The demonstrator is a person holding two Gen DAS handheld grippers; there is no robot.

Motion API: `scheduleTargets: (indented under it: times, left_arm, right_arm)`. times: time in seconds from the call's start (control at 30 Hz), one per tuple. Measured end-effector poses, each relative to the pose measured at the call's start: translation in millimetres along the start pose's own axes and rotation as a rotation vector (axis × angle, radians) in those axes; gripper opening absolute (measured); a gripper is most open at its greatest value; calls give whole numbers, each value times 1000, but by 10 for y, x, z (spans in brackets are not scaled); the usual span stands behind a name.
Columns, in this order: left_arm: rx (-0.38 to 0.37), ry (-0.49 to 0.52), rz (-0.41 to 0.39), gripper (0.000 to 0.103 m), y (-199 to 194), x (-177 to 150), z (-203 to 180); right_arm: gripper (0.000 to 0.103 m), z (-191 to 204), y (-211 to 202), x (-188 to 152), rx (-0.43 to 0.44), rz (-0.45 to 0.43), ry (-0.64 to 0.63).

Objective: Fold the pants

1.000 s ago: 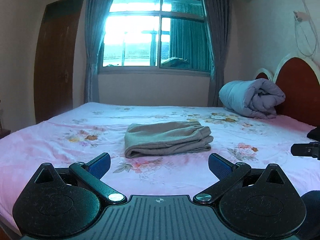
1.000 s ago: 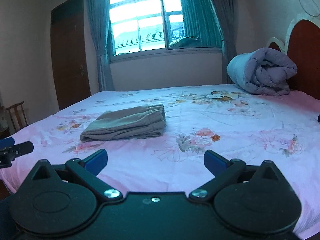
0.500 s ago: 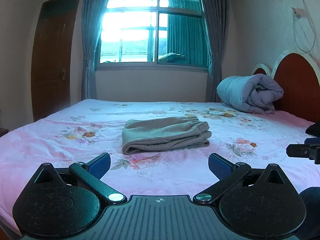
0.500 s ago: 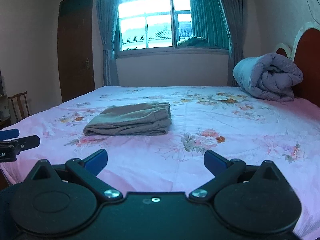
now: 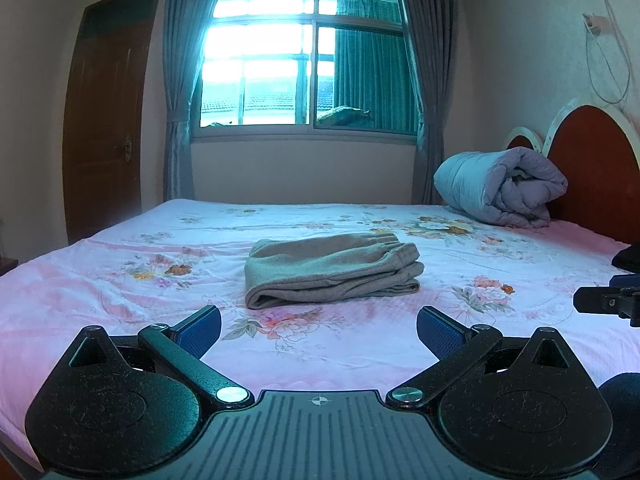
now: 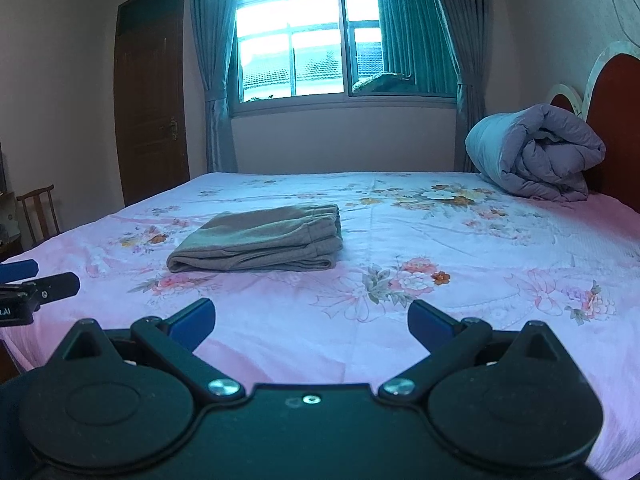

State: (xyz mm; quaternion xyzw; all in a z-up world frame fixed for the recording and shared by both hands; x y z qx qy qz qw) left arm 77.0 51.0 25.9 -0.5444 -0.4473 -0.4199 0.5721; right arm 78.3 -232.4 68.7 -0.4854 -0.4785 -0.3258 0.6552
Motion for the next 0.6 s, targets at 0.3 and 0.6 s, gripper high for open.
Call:
scheduleTargets:
  times: [0.3,0.6]
  left_arm:
    - [0,0,0,103,0,-1,1]
    - [0,-1,0,103,5,-1,2]
  right_arm:
    - [97,15,-6,1,0,-3,-4]
    - [97,23,-4,2,0,-3,-5]
Point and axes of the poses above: each gripper's, at about its wrist camera, not at the fingertips, and y roughly the way its jaws point, z to its left, x to its top, the point moved 4 cm from there along y, roughly the way its jaws point, and after that the axes turned 2 degrees about x, right-handed, at the moved point
